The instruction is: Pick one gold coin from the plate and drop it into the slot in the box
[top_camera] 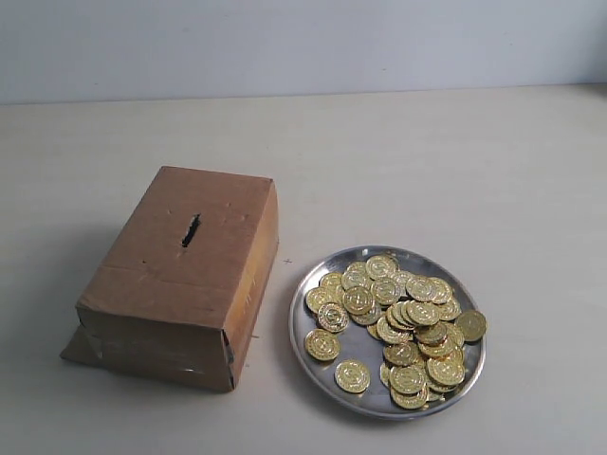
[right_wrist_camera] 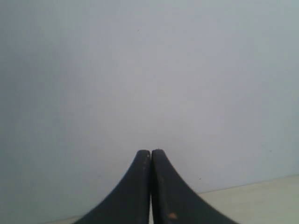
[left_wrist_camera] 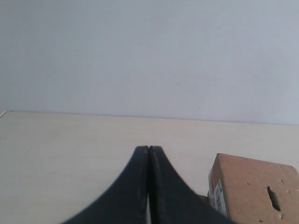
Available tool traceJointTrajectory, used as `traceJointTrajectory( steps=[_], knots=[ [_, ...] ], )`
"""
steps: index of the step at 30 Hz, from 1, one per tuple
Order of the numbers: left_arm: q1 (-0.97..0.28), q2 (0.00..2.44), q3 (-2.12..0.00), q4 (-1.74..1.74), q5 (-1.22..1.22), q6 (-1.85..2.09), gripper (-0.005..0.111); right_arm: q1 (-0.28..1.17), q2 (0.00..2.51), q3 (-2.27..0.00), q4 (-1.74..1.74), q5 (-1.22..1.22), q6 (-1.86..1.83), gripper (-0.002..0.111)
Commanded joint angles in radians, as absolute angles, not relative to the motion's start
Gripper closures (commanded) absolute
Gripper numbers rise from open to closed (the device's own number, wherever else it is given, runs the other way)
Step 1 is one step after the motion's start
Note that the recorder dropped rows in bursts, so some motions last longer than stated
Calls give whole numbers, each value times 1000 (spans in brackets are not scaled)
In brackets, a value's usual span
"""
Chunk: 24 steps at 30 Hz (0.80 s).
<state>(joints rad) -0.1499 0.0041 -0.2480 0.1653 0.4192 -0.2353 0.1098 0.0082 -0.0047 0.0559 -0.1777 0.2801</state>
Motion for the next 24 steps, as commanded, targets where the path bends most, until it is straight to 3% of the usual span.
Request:
traceJointTrajectory(
  steps=[1, 18, 24],
  knots=[
    [-148, 0, -227, 171, 405, -240, 107, 105, 4, 0, 51, -188, 278, 108],
    [-148, 0, -111, 178, 441, -220, 107, 105, 4, 0, 51, -188, 278, 108],
    [-148, 0, -37, 159, 348, -185, 107, 105, 4, 0, 51, -188, 278, 108]
  ],
)
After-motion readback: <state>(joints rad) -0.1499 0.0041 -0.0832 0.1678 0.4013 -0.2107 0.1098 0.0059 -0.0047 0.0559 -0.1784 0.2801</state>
